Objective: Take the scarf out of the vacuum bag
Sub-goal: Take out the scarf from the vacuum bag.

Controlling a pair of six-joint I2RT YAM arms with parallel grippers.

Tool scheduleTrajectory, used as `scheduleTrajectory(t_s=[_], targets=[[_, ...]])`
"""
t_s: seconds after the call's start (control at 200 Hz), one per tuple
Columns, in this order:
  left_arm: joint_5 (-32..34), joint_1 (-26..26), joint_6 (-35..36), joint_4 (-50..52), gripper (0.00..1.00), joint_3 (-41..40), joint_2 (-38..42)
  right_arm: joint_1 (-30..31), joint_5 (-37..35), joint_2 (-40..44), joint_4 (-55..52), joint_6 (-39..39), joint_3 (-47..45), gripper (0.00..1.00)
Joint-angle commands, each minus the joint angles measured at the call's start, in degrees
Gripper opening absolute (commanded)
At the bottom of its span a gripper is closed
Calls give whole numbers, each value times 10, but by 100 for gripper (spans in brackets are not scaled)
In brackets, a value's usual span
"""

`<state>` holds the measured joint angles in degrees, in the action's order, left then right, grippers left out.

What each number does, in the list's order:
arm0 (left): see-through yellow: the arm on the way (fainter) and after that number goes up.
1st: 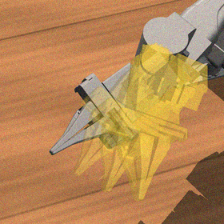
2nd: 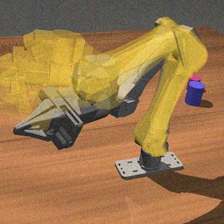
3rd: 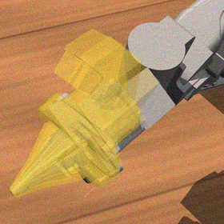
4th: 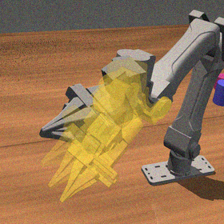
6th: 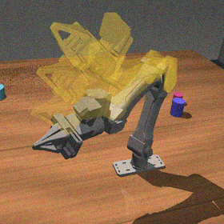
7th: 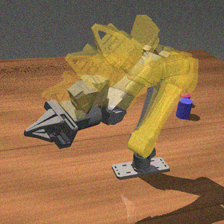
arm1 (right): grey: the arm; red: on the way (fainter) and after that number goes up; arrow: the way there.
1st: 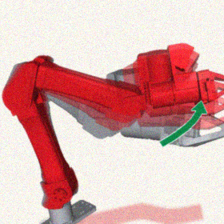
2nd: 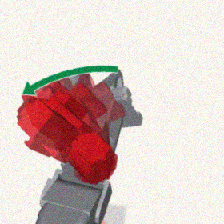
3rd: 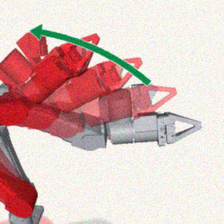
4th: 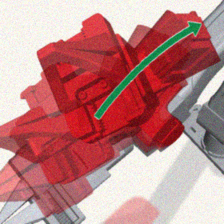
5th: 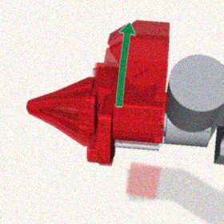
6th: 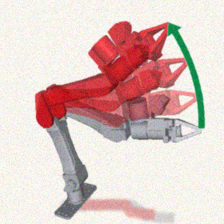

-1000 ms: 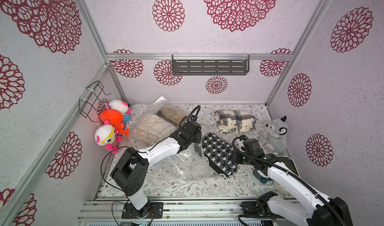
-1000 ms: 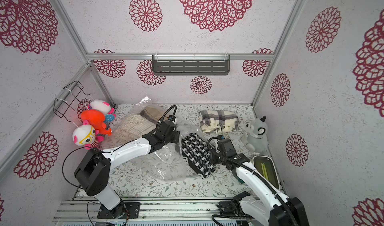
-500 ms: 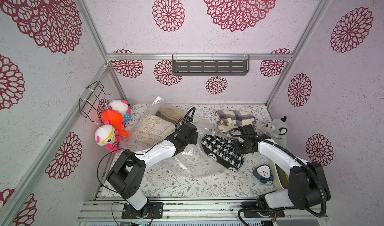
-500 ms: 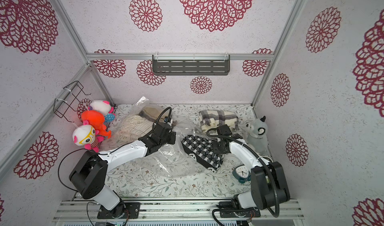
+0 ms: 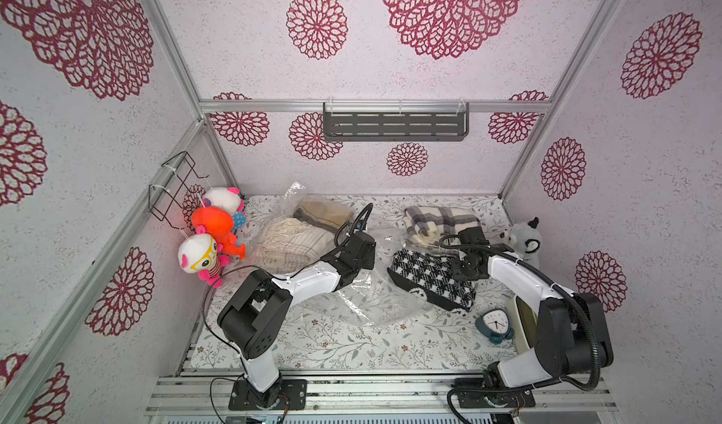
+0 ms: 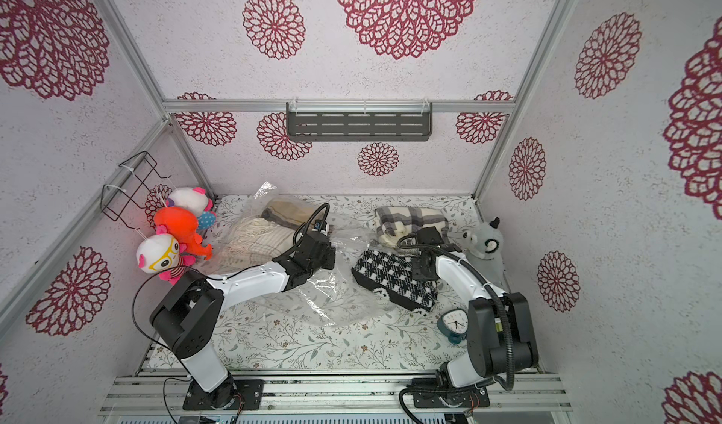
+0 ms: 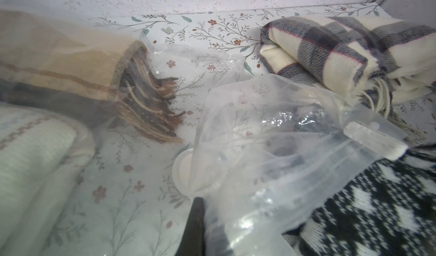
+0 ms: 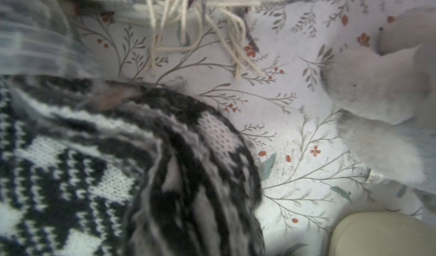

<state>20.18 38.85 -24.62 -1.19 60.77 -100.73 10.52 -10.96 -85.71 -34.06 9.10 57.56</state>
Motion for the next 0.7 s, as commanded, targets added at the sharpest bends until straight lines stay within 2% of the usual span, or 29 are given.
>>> scheduleTrajectory(t_s=[0.0, 0.195, 0.235, 0.295, 0.36, 0.42, 0.435, 0.495, 0.615, 0.695], targets=[[50, -17, 8, 5, 0, -21, 35, -34, -92, -7, -21, 14, 33, 0], [46, -31, 17, 20, 0, -22, 58, -34, -124, 0, -9, 6, 28, 0], [38, -31, 17, 16, 0, -21, 55, -36, -121, 1, 3, 3, 27, 0], [11, -31, 14, -1, 0, -23, 48, -36, -84, -1, 27, 2, 25, 6], [-12, -26, 7, -23, 0, -24, 41, -35, -52, -4, 42, 19, 24, 21], [-7, -16, 11, -25, 0, -18, 39, -30, -45, 4, 49, 39, 24, 49], [-7, -13, 11, -25, 0, -16, 39, -28, -40, 7, 52, 41, 24, 53], [-20, -9, 10, -24, 0, -10, 40, -17, -45, 24, 51, 50, 25, 60], [-34, -2, 10, -20, 0, 4, 41, 25, -89, 79, 44, 75, 19, 64], [-41, -2, 11, -13, 0, 18, 33, 70, -154, 126, 34, 116, -2, 72]])
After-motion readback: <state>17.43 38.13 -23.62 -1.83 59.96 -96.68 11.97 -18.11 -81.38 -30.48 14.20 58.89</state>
